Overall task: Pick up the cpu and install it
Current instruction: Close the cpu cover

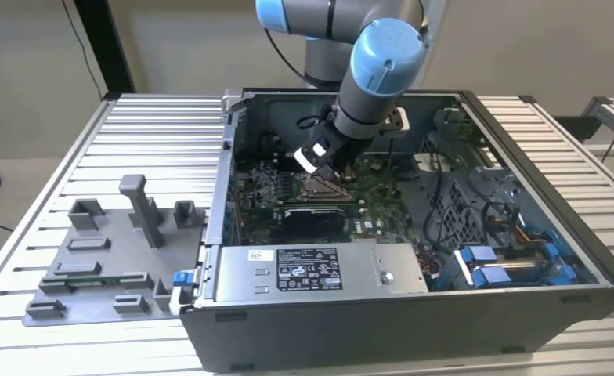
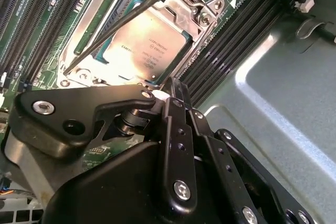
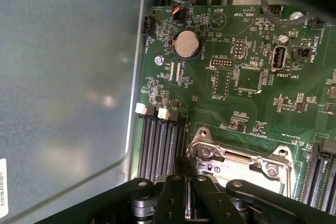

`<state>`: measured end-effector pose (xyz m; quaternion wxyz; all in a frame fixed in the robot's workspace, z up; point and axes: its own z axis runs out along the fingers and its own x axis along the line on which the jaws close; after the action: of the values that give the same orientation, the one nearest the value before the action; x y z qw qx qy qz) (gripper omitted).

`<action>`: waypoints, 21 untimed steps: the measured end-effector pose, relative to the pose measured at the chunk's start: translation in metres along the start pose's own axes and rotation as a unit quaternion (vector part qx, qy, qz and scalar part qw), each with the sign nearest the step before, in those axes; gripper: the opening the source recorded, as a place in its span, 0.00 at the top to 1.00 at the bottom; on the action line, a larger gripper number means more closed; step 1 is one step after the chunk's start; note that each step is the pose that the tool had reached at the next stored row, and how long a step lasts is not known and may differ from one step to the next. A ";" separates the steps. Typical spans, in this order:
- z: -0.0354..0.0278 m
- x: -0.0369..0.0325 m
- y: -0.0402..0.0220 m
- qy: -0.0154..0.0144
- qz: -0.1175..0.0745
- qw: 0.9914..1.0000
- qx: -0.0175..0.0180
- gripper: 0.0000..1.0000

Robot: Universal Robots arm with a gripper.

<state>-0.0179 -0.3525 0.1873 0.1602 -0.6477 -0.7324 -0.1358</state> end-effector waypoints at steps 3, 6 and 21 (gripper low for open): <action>0.0009 -0.0005 0.0010 0.000 0.000 1.000 0.000 1.00; 0.0018 -0.0006 0.0021 0.000 0.000 1.000 0.001 1.00; -0.0089 0.0074 0.0051 0.009 -0.001 1.000 -0.001 1.00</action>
<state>-0.0131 -0.3488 0.1984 0.1662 -0.6462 -0.7310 -0.1429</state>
